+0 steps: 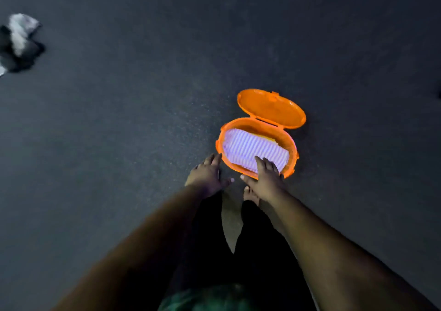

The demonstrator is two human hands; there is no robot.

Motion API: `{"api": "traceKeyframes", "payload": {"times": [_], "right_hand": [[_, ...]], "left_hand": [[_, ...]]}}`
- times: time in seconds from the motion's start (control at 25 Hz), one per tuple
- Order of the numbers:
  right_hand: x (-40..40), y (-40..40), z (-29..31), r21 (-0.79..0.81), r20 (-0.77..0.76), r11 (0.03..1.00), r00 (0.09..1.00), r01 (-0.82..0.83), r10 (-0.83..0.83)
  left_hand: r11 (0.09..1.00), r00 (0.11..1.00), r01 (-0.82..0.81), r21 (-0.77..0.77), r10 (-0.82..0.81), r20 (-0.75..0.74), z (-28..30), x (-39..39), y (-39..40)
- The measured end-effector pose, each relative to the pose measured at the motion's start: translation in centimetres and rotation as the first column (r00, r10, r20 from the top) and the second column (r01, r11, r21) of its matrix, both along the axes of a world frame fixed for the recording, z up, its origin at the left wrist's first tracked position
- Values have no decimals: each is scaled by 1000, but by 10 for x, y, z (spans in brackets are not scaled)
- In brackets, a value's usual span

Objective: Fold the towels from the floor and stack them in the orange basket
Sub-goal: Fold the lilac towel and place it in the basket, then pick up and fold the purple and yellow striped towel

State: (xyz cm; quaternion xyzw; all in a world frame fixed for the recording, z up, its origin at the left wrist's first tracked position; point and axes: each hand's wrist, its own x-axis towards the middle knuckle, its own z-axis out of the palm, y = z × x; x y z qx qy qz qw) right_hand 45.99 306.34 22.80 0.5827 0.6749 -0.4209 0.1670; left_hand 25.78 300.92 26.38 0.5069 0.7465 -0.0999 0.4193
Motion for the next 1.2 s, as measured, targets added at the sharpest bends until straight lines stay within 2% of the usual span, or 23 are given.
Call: {"api": "traceKeyframes", "payload": {"times": [0.12,0.24,0.36,0.52,0.64,0.72,0.92,1.2], "right_hand": [[-27,-27,86,85,-16,966,969,-243,246],[-63,-62,139,158,-12,846,855,-510,518],[-110,-97,169,235,12,660,681,-714,732],[-190,-188,206,319,47,318,351,-893,935],[-236,-276,222,342,62,127,157,-931,986],[-262,-352,228,350,70,20,47,-937,996],[-306,-535,246,372,23,-127,-127,-920,992],[-378,-706,262,387,2,-303,-328,-871,945]], "left_hand": [[969,972,-230,89,233,-28,85,-11,-69],[912,914,-382,147,397,-88,137,-25,-149],[835,833,-512,203,540,-123,161,-38,-223],[671,644,-687,278,740,-196,185,-52,-346],[603,550,-751,269,797,-251,194,-52,-440],[503,446,-821,269,860,-247,199,-50,-516],[303,232,-902,307,940,-249,211,-52,-690],[-2,-75,-940,340,977,-200,232,-81,-846]]}}
